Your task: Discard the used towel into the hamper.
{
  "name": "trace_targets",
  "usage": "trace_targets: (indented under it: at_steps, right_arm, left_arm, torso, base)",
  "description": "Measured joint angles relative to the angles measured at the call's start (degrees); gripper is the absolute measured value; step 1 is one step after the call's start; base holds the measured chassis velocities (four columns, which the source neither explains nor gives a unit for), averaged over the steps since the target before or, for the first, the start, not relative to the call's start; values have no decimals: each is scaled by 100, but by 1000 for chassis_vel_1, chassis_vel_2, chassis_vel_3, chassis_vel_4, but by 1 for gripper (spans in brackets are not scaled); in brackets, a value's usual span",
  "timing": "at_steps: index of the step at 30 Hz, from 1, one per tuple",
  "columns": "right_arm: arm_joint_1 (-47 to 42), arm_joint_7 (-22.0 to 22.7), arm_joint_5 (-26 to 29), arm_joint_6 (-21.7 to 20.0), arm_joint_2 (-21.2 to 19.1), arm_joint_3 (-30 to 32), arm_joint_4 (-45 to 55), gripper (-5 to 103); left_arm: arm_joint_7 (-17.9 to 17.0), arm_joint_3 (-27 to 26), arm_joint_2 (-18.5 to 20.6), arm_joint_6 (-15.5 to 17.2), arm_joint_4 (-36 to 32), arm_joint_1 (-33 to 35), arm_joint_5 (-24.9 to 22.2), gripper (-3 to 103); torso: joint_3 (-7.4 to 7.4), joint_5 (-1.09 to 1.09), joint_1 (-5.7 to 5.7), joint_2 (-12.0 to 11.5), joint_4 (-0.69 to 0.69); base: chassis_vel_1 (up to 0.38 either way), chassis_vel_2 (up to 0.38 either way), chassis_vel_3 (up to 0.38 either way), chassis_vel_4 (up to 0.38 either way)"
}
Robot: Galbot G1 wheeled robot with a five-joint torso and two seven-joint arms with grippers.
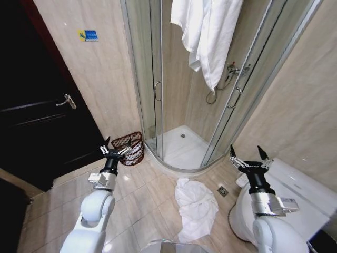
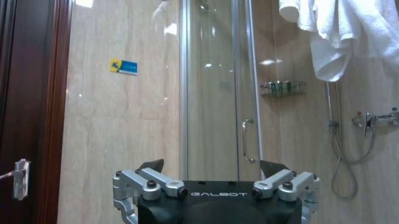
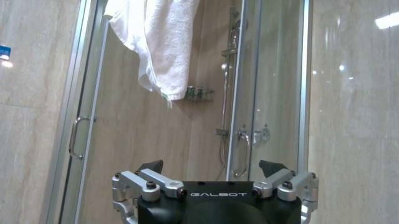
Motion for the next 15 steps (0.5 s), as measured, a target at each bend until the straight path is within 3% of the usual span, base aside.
trace_targets:
  at_steps: [15]
  right_arm:
    - [-7,-24,-72,36,2,-34,-72,100]
  left_arm:
    - [9,-147,128,30,52,-112,-134,100]
  torso:
    - [299,0,260,560,0]
  base:
    - [0,0,0,0]
